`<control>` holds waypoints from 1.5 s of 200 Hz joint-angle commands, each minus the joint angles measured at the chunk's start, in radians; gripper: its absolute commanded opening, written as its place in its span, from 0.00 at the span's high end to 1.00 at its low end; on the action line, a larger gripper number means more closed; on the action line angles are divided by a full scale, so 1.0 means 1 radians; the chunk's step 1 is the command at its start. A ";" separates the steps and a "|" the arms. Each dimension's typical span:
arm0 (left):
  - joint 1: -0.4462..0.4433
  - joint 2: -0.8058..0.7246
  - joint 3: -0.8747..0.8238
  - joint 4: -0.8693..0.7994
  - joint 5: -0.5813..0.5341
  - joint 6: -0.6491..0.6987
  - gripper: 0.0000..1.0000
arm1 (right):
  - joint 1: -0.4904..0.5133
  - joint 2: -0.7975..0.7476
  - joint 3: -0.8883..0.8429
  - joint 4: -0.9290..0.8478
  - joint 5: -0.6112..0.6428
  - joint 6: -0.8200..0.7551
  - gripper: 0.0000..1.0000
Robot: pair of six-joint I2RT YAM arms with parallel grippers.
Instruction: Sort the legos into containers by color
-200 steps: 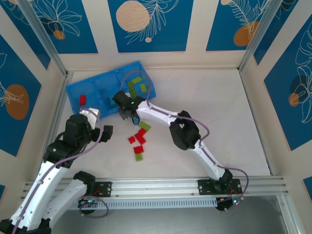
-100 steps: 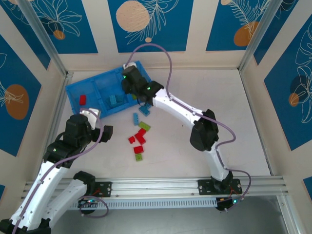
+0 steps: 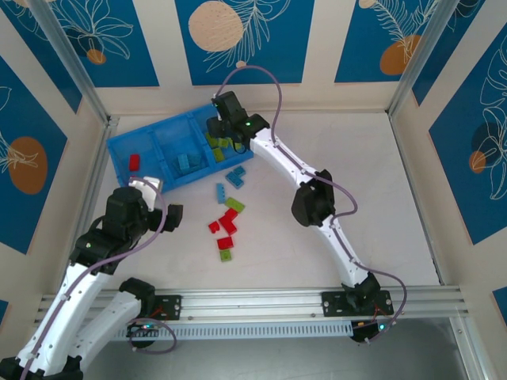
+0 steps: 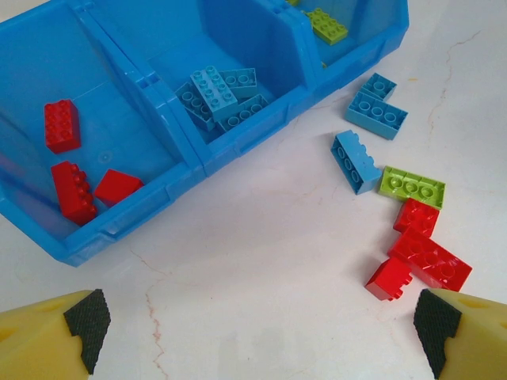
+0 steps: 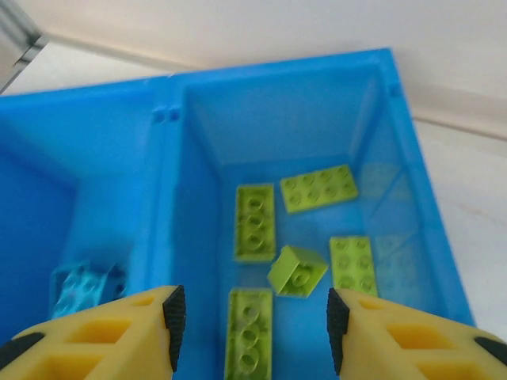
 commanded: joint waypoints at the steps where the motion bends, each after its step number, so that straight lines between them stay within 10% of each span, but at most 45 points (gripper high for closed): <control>1: 0.020 0.008 -0.008 0.030 -0.009 0.022 0.00 | 0.054 -0.271 -0.196 0.032 -0.051 -0.022 0.47; 94: 0.023 0.099 0.050 0.036 0.051 -0.187 0.01 | 0.271 -1.132 -1.545 0.566 -0.035 0.206 0.35; 169: -0.115 0.389 -0.100 0.189 0.203 -0.537 0.10 | 0.336 -1.319 -1.768 0.416 0.006 0.376 0.32; 205: -0.177 0.523 -0.168 0.340 0.333 -0.360 0.10 | 0.348 -1.398 -1.823 0.402 0.055 0.418 0.31; 300: -0.203 0.728 -0.184 0.478 0.209 -0.123 0.24 | 0.354 -1.422 -1.817 0.336 0.086 0.466 0.29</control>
